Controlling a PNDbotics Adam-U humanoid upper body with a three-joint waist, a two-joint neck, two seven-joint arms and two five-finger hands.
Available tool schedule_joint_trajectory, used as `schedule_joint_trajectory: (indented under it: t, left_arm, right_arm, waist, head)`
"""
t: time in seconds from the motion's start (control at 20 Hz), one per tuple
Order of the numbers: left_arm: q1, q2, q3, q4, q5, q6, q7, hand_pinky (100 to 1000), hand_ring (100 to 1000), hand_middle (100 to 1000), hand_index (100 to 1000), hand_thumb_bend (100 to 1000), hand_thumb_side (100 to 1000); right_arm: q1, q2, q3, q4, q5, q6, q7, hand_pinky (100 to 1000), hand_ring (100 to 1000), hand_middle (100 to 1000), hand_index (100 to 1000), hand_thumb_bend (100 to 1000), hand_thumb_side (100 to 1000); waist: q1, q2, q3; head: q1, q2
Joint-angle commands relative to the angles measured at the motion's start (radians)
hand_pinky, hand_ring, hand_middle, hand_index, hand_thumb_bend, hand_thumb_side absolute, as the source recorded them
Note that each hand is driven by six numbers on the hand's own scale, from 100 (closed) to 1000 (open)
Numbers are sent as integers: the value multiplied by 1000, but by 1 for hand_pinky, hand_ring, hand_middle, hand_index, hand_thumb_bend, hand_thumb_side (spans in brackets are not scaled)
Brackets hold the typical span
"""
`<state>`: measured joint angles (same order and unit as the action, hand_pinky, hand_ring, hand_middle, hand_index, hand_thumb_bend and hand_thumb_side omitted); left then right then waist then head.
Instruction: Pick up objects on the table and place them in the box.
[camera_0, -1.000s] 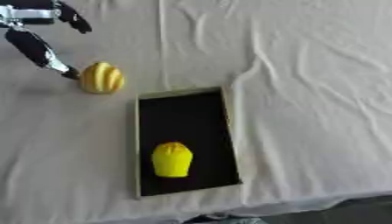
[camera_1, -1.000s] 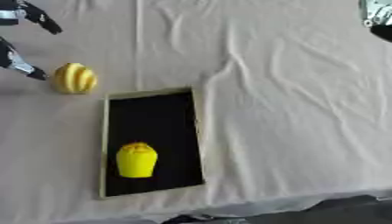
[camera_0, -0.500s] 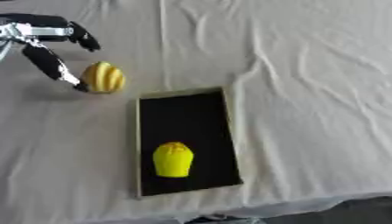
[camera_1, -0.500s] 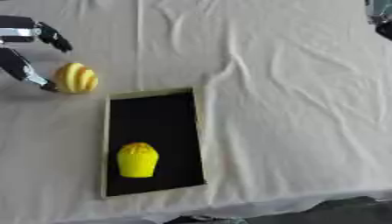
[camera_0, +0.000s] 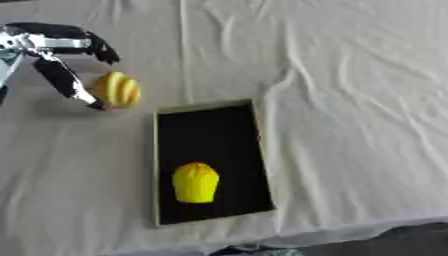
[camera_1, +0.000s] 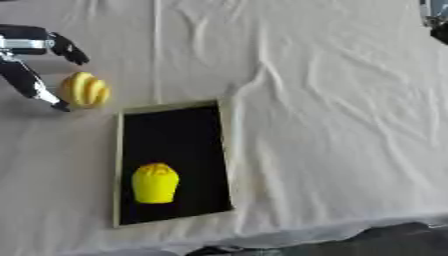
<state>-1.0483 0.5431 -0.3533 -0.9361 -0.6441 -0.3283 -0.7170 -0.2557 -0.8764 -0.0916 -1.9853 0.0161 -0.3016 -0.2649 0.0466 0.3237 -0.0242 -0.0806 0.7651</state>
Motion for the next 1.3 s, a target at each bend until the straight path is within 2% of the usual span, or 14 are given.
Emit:
schedule_joint_trajectory:
  t: [0.05,0.3,0.4,0.45,0.5,0.55,0.7,0.9,1.0,1.3]
  left_arm:
    - [-15,3,8,4,-19,7,23,896,843,771,888,618,344]
    - [-11,-15,8,16,-25,10,42,877,820,743,867,526,315]
    - [-11,-16,7,17,-29,15,47,855,785,697,833,420,254]
    - [-10,-14,7,15,-33,19,52,833,755,650,793,294,144]
    - [-10,-12,8,10,-37,26,61,820,737,622,767,222,100]
    - [-9,-11,11,-1,-40,35,73,772,676,567,706,100,100]
    - [-9,-2,25,-63,-38,46,115,711,623,505,632,100,100]
    - [-34,-1,37,-156,-4,8,173,702,613,511,640,100,100]
    - [-45,-7,14,-202,21,-19,201,704,615,514,644,100,100]
    - [-29,-5,-105,-332,98,-98,259,697,607,519,656,100,114]
  right_arm:
    - [-12,-17,-14,-15,-8,7,0,954,845,632,830,100,354]
    - [-13,-13,-16,-15,-14,11,4,955,845,632,831,100,367]
    - [-14,-11,-16,-15,-16,13,6,956,845,631,832,100,373]
    - [-13,-10,-17,-15,-16,14,6,956,845,631,831,100,373]
    - [-13,-10,-17,-15,-17,15,6,956,845,631,831,100,373]
    - [-13,-10,-18,-15,-17,16,6,955,845,631,830,100,371]
    - [-8,-9,-21,-15,-17,15,5,955,845,631,830,100,372]
    - [0,-8,-25,-15,-14,15,2,955,845,625,829,100,373]
    - [0,-10,-25,-15,-14,14,2,954,845,625,829,100,367]
    - [-2,-15,-21,-15,-18,2,6,954,845,628,830,100,350]
  waist:
    - [-3,-21,-3]
    - [-1,-19,-8]
    - [0,-18,-8]
    - [1,-18,-8]
    - [1,-18,-8]
    - [1,-18,-8]
    - [0,-18,-8]
    - [-2,-19,-4]
    - [-2,-21,0]
    - [-4,-28,5]
  head:
    - [4,5]
    - [5,5]
    - [5,5]
    - [6,5]
    - [6,5]
    - [7,5]
    - [8,5]
    - [5,5]
    - [4,5]
    - [8,5]
